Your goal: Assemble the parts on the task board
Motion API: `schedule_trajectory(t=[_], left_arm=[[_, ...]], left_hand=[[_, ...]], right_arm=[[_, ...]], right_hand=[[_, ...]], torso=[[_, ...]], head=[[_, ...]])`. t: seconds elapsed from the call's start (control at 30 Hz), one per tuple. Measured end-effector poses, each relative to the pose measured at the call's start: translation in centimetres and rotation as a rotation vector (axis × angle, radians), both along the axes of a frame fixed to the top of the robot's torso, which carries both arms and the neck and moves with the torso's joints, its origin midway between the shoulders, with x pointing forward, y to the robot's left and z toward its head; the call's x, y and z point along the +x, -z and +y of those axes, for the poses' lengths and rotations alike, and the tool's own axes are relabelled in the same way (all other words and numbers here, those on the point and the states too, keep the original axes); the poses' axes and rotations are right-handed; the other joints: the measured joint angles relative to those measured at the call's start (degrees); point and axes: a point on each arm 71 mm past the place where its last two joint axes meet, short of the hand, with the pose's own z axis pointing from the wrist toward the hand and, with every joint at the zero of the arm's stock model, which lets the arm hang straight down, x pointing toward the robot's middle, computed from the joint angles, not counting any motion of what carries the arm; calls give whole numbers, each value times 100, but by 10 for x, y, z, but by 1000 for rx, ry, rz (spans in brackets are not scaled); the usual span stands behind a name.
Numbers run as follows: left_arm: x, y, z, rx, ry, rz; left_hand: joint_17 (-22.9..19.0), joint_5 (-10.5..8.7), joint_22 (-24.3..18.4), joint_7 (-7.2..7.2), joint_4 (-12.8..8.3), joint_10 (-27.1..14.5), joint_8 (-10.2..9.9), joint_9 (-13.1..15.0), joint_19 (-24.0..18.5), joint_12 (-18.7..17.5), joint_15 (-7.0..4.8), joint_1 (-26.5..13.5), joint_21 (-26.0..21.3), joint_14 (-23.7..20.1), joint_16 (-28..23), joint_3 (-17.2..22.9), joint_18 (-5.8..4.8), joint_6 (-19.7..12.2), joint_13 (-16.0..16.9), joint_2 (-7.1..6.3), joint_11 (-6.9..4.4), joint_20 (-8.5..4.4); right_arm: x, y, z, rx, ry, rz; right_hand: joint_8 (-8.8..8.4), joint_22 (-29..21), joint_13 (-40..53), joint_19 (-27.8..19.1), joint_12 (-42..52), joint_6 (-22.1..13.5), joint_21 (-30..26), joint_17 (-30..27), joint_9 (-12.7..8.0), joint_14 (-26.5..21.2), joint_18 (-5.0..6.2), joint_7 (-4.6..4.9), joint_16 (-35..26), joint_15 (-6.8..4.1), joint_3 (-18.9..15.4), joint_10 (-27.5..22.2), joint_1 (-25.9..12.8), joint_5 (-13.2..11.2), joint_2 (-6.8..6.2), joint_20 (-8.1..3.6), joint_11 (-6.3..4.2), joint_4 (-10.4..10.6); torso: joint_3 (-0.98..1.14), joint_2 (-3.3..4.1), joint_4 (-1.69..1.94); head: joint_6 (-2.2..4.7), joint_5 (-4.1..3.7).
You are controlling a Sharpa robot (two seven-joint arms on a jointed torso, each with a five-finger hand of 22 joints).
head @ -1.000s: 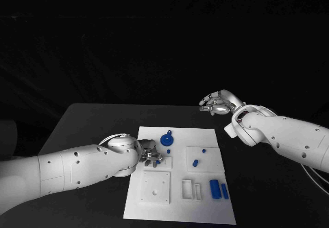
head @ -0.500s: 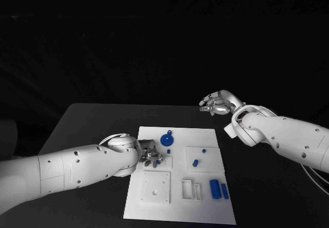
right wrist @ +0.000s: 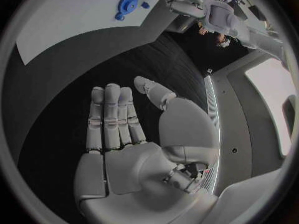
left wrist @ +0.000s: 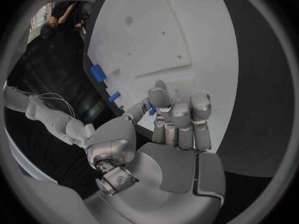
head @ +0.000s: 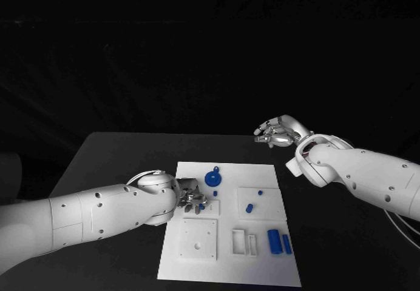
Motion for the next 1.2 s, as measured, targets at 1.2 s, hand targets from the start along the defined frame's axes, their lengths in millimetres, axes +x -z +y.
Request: schedule_trajectory(t=[1.2], left_arm=[[0,5,2,22,-9,14]], left_hand=[[17,-1362,-47,-140,614,-63,-20,14,-9,19,-249,-125,0,165,-1,-100,311,293,-19,-1299,-105,11]], right_arm=[[-1,0,0,-2,-3,0]], right_hand=[[-23,0,-11,0,23,-12,0,-10,-2,0,0,12,0,0,0,-20,0,24,0,0,21,0]], torso=[[-2,1,-2]], head=[[13,-5]])
